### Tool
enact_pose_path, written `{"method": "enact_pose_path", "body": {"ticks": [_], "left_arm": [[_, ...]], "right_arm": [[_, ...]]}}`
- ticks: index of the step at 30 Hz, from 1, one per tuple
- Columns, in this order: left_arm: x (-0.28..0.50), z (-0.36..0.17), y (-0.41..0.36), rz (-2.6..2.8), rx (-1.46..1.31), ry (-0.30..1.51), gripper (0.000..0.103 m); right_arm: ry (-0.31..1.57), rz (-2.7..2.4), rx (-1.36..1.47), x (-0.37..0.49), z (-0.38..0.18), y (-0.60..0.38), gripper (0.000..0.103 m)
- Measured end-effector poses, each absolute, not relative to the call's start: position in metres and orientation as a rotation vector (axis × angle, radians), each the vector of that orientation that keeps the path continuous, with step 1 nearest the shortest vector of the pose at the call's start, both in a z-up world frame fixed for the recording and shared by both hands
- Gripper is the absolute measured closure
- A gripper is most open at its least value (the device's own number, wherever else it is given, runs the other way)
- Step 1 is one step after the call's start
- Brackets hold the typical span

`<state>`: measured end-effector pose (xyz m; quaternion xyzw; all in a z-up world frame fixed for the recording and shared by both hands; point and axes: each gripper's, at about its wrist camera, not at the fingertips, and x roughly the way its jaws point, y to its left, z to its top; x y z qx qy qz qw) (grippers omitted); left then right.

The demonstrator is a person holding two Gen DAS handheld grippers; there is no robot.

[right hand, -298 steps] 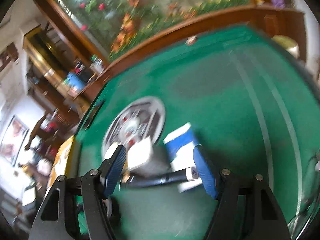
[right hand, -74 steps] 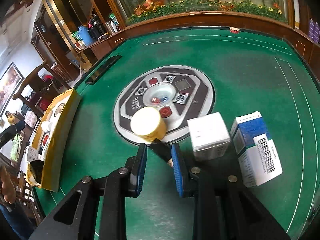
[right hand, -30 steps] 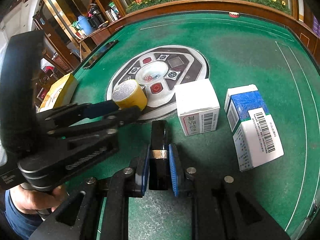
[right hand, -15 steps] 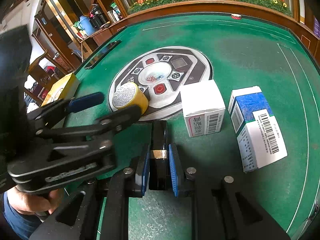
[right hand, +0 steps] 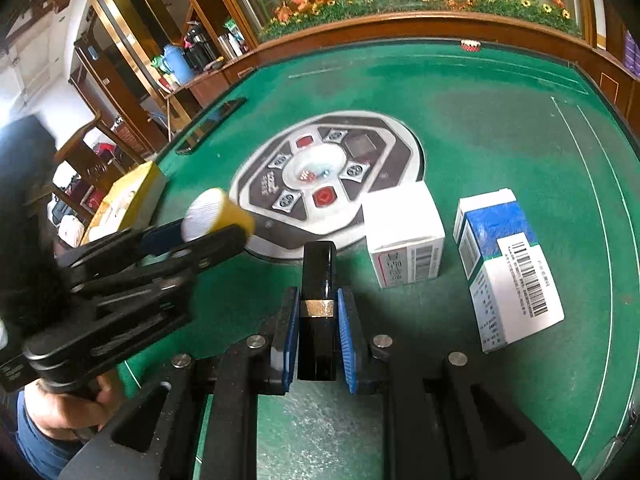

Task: Organize rigid objects
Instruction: 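Carry the yellow roll into the tray with the left tool while the right tool drops the tube there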

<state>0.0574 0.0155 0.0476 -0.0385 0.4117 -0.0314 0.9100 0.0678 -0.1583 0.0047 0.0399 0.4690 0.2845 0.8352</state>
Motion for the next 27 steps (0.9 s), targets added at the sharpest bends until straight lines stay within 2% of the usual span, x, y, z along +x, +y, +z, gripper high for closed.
{"method": "enact_pose_path", "body": {"ticks": [13, 19, 27], "left_arm": [[-0.035, 0.084, 0.122, 0.028, -0.257, 0.703, 0.061], [-0.067, 0.079, 0.192, 0.148, -0.354, 0.671, 0.061], [-0.086, 0.059, 0.233, 0.202, -0.406, 0.684, 0.061]], "right_arm": [[0.922, 0.726, 0.08, 0.048, 0.02, -0.136, 0.085], [0.92, 0.831, 0.122, 0.029, 0.032, -0.096, 0.085], [0.93, 0.984, 0.096, -0.001, 0.052, -0.005, 0.085]]}}
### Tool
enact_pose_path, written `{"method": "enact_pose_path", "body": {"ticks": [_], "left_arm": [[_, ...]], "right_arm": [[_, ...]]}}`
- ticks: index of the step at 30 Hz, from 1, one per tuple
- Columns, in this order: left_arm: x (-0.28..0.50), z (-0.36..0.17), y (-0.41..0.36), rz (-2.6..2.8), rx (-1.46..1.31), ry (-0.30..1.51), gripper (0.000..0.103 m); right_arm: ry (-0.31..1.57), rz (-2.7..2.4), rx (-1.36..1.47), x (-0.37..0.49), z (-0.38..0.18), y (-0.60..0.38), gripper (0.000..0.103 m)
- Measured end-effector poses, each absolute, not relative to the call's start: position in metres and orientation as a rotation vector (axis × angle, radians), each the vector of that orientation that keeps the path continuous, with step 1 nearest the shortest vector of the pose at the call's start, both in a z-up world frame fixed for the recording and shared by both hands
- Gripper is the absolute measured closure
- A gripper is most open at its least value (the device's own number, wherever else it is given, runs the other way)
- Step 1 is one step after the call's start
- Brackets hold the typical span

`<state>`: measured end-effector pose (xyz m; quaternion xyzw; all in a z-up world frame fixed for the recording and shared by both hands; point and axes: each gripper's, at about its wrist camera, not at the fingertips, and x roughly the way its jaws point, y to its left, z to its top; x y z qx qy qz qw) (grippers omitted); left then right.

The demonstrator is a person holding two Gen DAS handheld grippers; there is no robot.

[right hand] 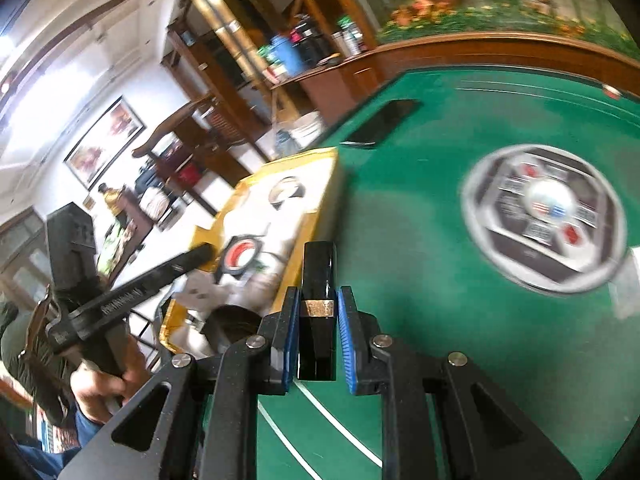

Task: Organize rigid objects
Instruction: 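Carry the yellow roll into the tray with the left tool while the right tool drops the tube there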

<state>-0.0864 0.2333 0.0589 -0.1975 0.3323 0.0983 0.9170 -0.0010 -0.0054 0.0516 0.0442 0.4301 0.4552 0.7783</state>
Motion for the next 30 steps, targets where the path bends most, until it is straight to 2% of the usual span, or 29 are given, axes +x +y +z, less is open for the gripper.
{"method": "enact_pose_path", "body": {"ticks": [14, 30], "left_arm": [[-0.069, 0.048, 0.247, 0.175, -0.381, 0.709, 0.061], [-0.014, 0.033, 0.284, 0.139, -0.445, 0.855, 0.061]], "right_arm": [[0.983, 1.0, 0.012, 0.003, 0.053, 0.102, 0.085], [1.034, 0.871, 0.0, 0.034, 0.023, 0.125, 0.085]]}}
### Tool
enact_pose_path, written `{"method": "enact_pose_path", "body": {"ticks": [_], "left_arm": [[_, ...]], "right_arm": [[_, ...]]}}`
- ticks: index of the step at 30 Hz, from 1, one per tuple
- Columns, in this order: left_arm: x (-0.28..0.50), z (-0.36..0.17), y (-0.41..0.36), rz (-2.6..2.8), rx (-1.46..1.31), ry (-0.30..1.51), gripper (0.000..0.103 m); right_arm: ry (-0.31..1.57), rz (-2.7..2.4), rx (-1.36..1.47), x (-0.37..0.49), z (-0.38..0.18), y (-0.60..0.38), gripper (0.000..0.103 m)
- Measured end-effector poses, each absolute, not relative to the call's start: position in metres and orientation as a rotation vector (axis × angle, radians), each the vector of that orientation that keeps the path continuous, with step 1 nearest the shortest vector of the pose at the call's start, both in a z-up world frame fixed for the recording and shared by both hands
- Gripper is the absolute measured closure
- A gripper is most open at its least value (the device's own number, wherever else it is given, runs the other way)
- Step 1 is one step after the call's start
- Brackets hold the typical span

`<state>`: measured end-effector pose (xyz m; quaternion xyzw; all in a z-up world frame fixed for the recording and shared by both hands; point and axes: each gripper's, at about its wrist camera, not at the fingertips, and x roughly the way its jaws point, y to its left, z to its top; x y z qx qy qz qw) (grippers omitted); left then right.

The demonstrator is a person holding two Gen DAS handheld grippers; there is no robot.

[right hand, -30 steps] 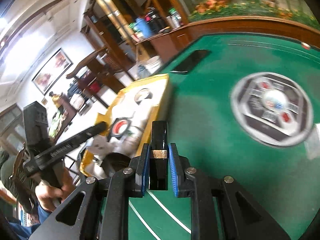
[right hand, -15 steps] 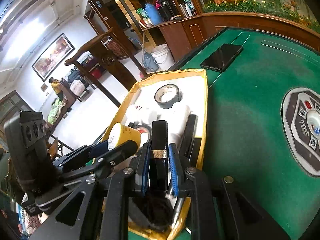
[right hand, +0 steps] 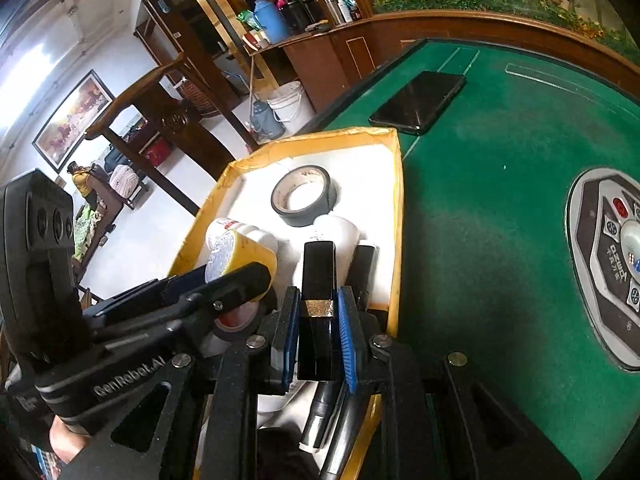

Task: Organize rigid objects
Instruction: 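Carry the yellow roll into the tray with the left tool while the right tool drops the tube there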

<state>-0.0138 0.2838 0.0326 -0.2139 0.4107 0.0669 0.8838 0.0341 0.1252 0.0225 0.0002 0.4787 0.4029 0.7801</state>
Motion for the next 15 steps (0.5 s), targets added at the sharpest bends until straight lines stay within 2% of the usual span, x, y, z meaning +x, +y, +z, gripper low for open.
{"method": "enact_pose_path", "body": {"ticks": [2, 6, 9, 15], "left_arm": [[-0.013, 0.03, 0.285, 0.138, -0.454, 0.867, 0.059], [-0.015, 0.031, 0.288, 0.136, -0.469, 0.861, 0.041], [-0.017, 0.033, 0.288, 0.137, -0.475, 0.847, 0.034], [-0.022, 0.039, 0.284, 0.148, -0.466, 0.818, 0.033]], "right_arm": [[1.039, 0.871, 0.009, 0.035, 0.021, 0.124, 0.085], [1.037, 0.866, 0.013, 0.031, 0.023, 0.123, 0.085], [1.035, 0.872, 0.027, 0.03, 0.025, 0.119, 0.084], [1.002, 0.885, 0.052, 0.028, 0.036, 0.106, 0.082]]}}
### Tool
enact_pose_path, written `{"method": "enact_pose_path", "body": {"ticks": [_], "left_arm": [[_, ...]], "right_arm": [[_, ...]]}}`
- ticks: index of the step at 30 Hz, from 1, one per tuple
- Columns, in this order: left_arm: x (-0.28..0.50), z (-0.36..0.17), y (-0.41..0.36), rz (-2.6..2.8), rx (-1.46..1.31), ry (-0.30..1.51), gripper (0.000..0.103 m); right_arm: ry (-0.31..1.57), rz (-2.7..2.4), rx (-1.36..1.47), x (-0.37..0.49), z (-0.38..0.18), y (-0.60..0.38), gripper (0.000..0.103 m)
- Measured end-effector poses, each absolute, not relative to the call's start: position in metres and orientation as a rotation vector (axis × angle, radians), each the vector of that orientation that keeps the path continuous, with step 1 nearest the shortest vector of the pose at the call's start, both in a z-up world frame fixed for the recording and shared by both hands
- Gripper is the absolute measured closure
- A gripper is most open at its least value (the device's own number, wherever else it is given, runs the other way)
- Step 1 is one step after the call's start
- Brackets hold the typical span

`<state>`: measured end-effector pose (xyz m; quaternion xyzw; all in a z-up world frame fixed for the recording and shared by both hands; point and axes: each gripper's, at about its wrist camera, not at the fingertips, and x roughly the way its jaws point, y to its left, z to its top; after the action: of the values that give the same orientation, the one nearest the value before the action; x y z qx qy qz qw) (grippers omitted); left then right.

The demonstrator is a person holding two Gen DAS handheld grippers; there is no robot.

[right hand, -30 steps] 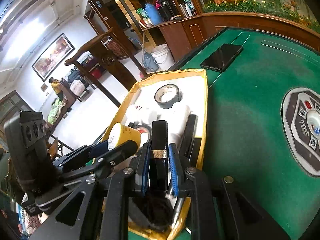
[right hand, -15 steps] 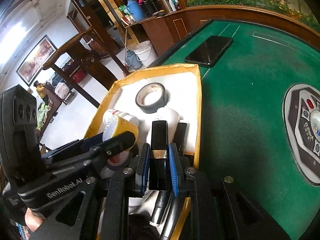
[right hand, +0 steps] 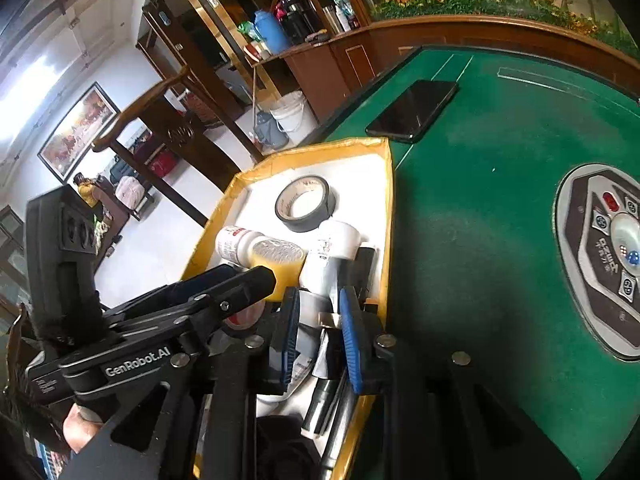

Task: Organize rigid objects
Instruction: 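Carry the yellow roll into the tray with the left tool while the right tool drops the tube there, then grasp the small white box with the left tool while the right tool grasps the blue-and-white medicine box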

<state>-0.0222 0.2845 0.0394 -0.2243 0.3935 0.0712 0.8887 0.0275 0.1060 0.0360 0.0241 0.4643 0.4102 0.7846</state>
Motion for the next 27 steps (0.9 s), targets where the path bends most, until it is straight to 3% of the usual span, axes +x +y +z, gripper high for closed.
{"method": "enact_pose_path", "body": {"ticks": [12, 27], "left_arm": [[-0.037, 0.067, 0.235, 0.101, -0.378, 0.758, 0.03], [-0.02, 0.055, 0.184, 0.096, -0.243, 0.822, 0.031]], "right_arm": [[0.961, 0.883, 0.151, 0.024, 0.048, 0.031, 0.08], [0.877, 0.726, 0.294, 0.043, 0.055, -0.11, 0.079]]}}
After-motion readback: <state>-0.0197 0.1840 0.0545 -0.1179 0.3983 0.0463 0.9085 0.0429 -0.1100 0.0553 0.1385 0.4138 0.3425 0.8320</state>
